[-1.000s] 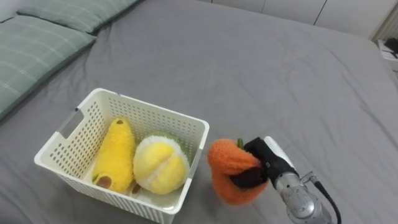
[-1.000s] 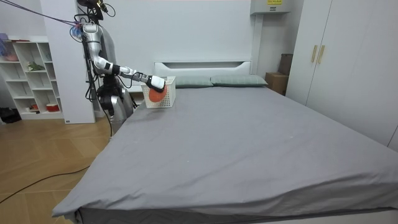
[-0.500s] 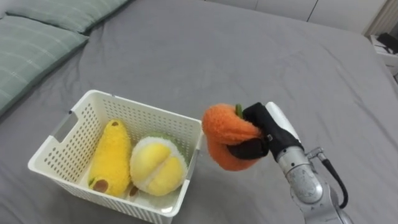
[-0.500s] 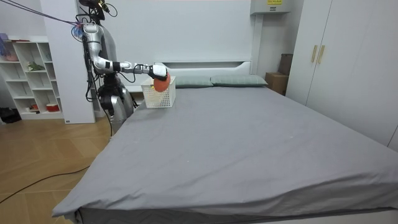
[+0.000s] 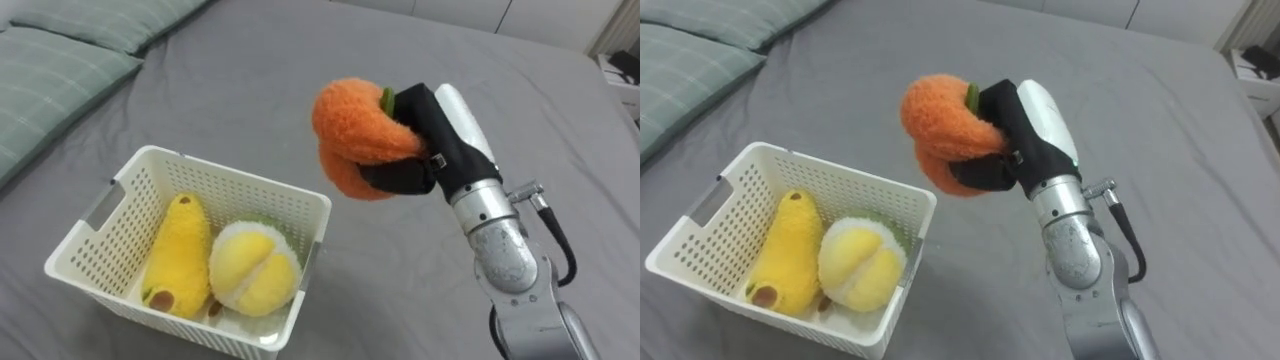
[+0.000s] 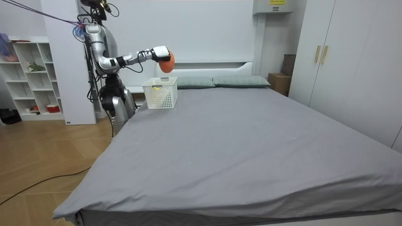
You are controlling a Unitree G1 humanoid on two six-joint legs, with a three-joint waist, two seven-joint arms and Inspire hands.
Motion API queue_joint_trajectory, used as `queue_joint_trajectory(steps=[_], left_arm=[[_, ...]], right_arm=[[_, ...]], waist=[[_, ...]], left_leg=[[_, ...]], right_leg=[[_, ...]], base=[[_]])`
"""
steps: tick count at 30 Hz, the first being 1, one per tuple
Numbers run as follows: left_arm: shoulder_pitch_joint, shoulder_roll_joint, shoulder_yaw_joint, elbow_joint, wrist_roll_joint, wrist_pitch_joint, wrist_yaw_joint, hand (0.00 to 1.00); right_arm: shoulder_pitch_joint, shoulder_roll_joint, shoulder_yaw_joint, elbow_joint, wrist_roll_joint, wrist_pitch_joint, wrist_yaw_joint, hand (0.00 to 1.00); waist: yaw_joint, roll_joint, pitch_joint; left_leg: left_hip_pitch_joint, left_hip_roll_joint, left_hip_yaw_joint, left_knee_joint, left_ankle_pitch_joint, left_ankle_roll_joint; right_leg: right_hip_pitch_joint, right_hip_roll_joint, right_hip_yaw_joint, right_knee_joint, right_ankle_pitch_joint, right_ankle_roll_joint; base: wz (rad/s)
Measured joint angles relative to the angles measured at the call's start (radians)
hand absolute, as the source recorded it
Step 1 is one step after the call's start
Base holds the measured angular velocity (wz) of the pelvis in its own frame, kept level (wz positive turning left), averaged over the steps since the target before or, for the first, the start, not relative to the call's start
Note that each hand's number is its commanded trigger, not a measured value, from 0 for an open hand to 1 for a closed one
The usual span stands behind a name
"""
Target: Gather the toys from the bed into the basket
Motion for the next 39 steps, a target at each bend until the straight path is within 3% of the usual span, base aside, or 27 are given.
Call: queue_joint_trajectory(steps=[6, 13, 15, 16, 17, 18, 19, 20, 21, 27, 36, 39], left_arm=[[-0.015, 0.009, -0.01, 0.002, 0.001, 0.0, 0.0, 0.0], [-0.023, 0.012, -0.01, 0.008, 0.003, 0.0, 0.001, 0.0], [-0.025, 0.012, -0.01, 0.011, 0.003, 0.0, 0.001, 0.0], [-0.028, 0.012, -0.01, 0.012, 0.003, 0.0, 0.001, 0.0], [-0.03, 0.012, -0.01, 0.013, 0.003, 0.0, 0.001, 0.0], [-0.035, 0.014, -0.01, 0.014, 0.003, 0.0, 0.001, 0.0], [-0.037, 0.015, -0.01, 0.014, 0.003, 0.0, 0.001, 0.0], [-0.039, 0.016, -0.011, 0.014, 0.004, 0.0, 0.001, 0.0], [-0.043, 0.016, -0.011, 0.014, 0.004, 0.0, 0.001, 0.0], [-0.059, 0.016, -0.034, 0.013, 0.002, 0.001, 0.0, 0.0], [-0.062, 0.017, -0.066, 0.005, 0.004, 0.001, -0.007, 0.0], [-0.066, 0.017, -0.076, -0.003, 0.004, 0.001, -0.011, 0.0]], right_arm=[[-0.002, 0.0, 0.014, -0.019, 0.016, 0.001, 0.003, 1.0], [-0.026, 0.01, 0.063, -0.029, 0.014, 0.004, 0.043, 0.97], [-0.041, 0.017, 0.079, -0.029, 0.015, 0.005, 0.047, 0.8], [-0.049, 0.024, 0.089, -0.029, 0.015, 0.004, 0.048, 0.63], [-0.052, 0.026, 0.093, -0.029, 0.015, 0.004, 0.048, 0.63], [-0.057, 0.027, 0.1, -0.029, 0.015, 0.004, 0.049, 0.47], [-0.06, 0.026, 0.11, -0.029, 0.018, 0.004, 0.05, 0.24], [-0.06, 0.026, 0.115, -0.029, 0.018, 0.004, 0.05, 0.18], [-0.06, 0.026, 0.125, -0.029, 0.018, 0.005, 0.057, 0.0], [-0.066, 0.026, 0.163, -0.027, 0.031, 0.026, 0.09, 0.0], [-0.067, 0.026, 0.205, -0.018, 0.039, 0.026, 0.089, 0.0], [-0.067, 0.024, 0.205, -0.006, 0.039, 0.026, 0.088, 0.0]], waist=[[0.031, -0.008, 0.002], [0.048, -0.02, 0.0103], [0.049, -0.023, 0.0102], [0.049, -0.024, 0.01], [0.049, -0.025, 0.0094], [0.05, -0.027, 0.0083], [0.058, -0.028, 0.0076], [0.061, -0.028, 0.0075], [0.068, -0.028, 0.0075], [0.101, -0.024, 0.0094], [0.116, -0.004, 0.0206], [0.123, -0.003, 0.02]], left_leg=[[-0.001, 0.0, -0.003, 0.0, 0.0, 0.0], [-0.003, 0.0, -0.003, -0.001, 0.0, 0.0], [-0.003, 0.0, -0.003, -0.001, 0.0, 0.0], [-0.004, 0.0, -0.003, -0.001, 0.0, 0.0], [-0.005, 0.0, -0.005, -0.001, 0.0, 0.0], [-0.006, 0.0, -0.007, -0.001, 0.0, 0.0], [-0.006, 0.0, -0.008, -0.001, 0.0, 0.0], [-0.006, 0.0, -0.008, -0.001, 0.0, 0.0], [-0.007, 0.0, -0.008, -0.001, 0.0, 0.0], [-0.021, -0.002, -0.017, 0.008, 0.0, 0.0], [-0.039, -0.003, -0.028, 0.015, 0.0, 0.0], [-0.04, -0.003, -0.029, 0.014, 0.0, 0.0]], right_leg=[[-0.001, 0.0, -0.001, 0.0, 0.0, 0.0], [-0.003, 0.0, 0.0, -0.001, 0.0, 0.0], [-0.003, 0.0, 0.001, -0.001, 0.0, 0.0], [-0.004, 0.0, 0.0, -0.001, 0.0, 0.0], [-0.004, 0.0, -0.001, -0.001, 0.0, 0.0], [-0.004, 0.0, -0.003, -0.001, 0.0, 0.0], [-0.004, 0.0, -0.004, -0.001, 0.0, 0.0], [-0.004, 0.0, -0.003, -0.002, 0.0, 0.0], [-0.004, 0.0, -0.003, -0.002, 0.0, 0.0], [-0.01, -0.003, -0.023, -0.002, 0.0, 0.001], [-0.021, -0.004, -0.029, -0.002, 0.0, 0.001], [-0.021, -0.004, -0.031, -0.002, 0.0, 0.001]], base=[[0.01], [0.0], [0.0], [0.0], [0.05], [0.04], [0.0], [0.0], [0.0], [0.06], [0.03], [0.0]])
